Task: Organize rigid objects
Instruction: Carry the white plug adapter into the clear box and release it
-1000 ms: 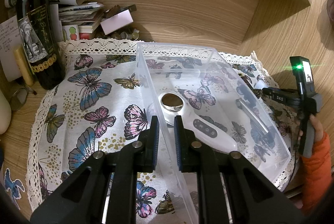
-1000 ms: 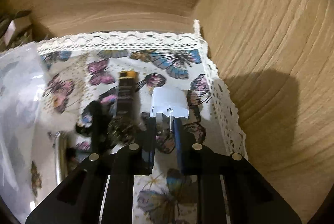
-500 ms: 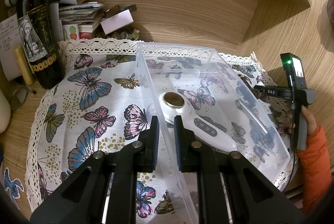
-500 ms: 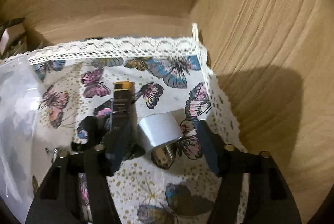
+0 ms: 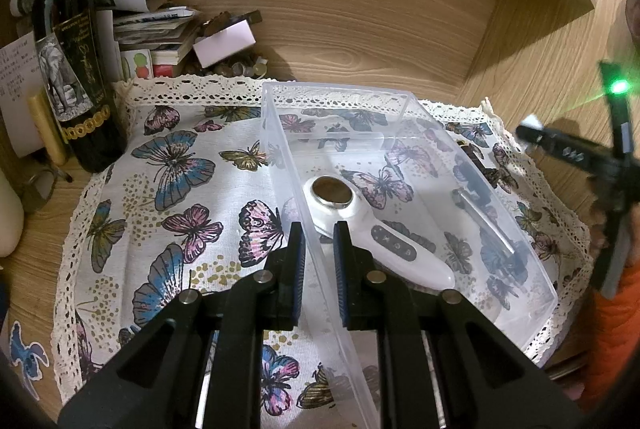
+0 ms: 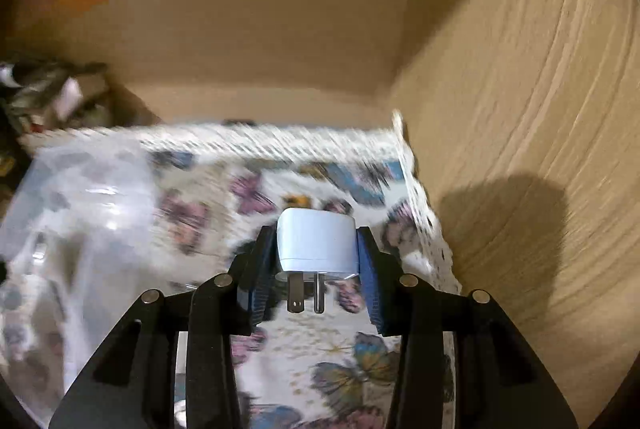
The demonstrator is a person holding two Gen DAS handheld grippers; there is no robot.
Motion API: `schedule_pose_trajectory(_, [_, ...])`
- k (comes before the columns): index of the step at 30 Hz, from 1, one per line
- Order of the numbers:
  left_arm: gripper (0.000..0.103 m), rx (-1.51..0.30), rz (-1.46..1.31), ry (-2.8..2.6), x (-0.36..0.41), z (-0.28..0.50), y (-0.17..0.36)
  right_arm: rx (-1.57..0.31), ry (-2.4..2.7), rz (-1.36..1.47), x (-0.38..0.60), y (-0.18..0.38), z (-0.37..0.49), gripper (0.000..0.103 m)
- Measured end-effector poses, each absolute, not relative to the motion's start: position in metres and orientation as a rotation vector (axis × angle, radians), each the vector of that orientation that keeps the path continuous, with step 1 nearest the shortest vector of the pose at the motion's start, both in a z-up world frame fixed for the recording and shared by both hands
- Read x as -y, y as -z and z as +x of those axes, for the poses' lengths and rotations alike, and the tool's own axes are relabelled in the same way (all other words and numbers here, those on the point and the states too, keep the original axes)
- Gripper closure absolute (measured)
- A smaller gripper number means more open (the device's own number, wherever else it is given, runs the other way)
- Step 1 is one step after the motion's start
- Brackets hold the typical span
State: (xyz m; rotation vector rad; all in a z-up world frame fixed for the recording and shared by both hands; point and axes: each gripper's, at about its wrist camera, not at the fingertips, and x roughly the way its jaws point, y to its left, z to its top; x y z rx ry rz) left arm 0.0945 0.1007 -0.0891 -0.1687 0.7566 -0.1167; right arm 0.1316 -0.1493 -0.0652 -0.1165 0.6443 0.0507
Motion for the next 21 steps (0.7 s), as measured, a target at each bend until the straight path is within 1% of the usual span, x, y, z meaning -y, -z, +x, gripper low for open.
schedule_pose_trajectory(4, [0.089, -0.756, -0.169, 0.115, -0.101, 0.094, 0.089, -0.572, -0.133, -0.147, 0.123, 0.046, 0.113, 0.066])
schedule_pose_trajectory(9, [0.089, -0.756, -0.168, 0.116, -0.101, 0.094, 0.089, -0.529, -0.229, -0.188, 0.088, 0.046, 0.102, 0.066])
schedule_pose_trajectory(15, [0.089, -0.756, -0.167, 0.116, -0.101, 0.094, 0.089, -0.542, -0.333, -0.231, 0.053, 0.054, 0.098, 0.066])
schedule_pose_trajectory(21, [0.089, -0.756, -0.160, 0.115, -0.101, 0.094, 0.088, -0.618, -0.394, -0.267, 0.032, 0.076, 0.108, 0.066])
